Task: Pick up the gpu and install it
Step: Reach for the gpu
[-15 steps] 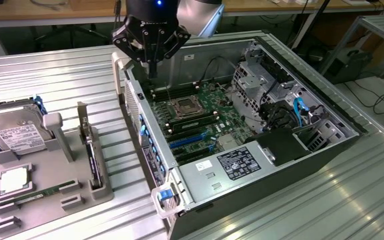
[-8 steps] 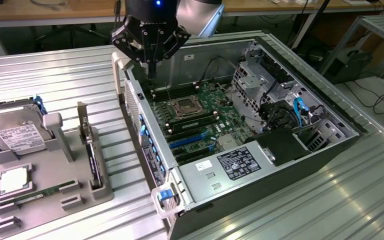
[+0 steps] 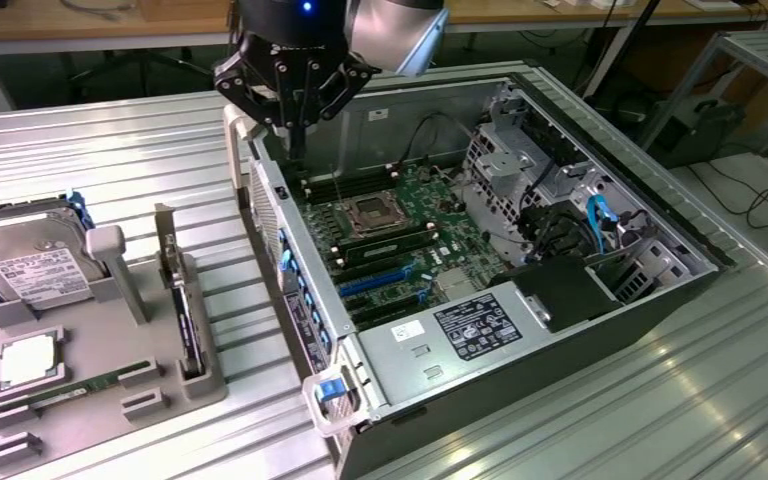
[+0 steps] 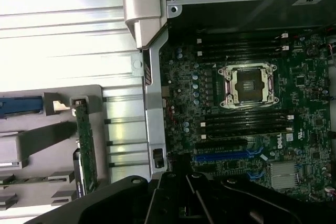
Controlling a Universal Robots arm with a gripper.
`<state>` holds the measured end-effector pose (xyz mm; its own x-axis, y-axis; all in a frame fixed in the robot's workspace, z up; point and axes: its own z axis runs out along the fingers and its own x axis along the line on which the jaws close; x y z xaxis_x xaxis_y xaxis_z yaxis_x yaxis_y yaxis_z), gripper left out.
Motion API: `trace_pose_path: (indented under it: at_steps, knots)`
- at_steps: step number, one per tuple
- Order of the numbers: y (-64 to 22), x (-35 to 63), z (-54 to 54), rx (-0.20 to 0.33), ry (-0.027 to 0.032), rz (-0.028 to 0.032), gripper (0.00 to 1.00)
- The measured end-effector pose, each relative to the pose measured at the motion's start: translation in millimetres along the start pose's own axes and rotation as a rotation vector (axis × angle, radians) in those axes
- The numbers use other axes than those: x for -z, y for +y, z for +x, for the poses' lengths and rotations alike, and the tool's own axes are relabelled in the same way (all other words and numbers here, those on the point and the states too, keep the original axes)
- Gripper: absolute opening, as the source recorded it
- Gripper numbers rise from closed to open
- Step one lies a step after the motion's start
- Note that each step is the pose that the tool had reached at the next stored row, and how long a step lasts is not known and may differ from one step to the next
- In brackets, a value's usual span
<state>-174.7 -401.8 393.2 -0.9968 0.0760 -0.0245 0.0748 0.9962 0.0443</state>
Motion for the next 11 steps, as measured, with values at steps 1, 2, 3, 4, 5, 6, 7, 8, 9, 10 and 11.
trace_pose_path:
  at_steps: [1,2,3,4,5,6,7,8,9,10,11]
  knots:
    - [-0.5,0.1,1.7,0.000,0.0000,-0.0001,0.11]
    - [-0.8,0.1,3.2,0.000,0.0000,-0.0001,0.11]
    - [-1.2,0.2,5.7,0.000,0.0000,-0.0001,0.11]
    - [-1.8,0.3,8.9,0.000,0.0000,-0.0001,0.11]
    - [-2.0,0.3,10.2,0.000,-0.0001,-0.0001,0.11]
    - [-2.1,0.4,11.6,0.000,0.0000,-0.0001,0.11]
    - [-2.3,0.4,12.7,0.000,0.0000,0.0000,0.11]
    - [-2.5,0.5,14.1,0.000,0.0000,0.0000,0.11]
    - [-2.6,0.4,15.2,0.000,-0.0001,-0.0001,0.11]
    - [-2.8,0.5,16.3,0.000,0.0000,0.0000,0.11]
    - [-2.9,0.5,17.5,0.000,0.0000,-0.0001,0.11]
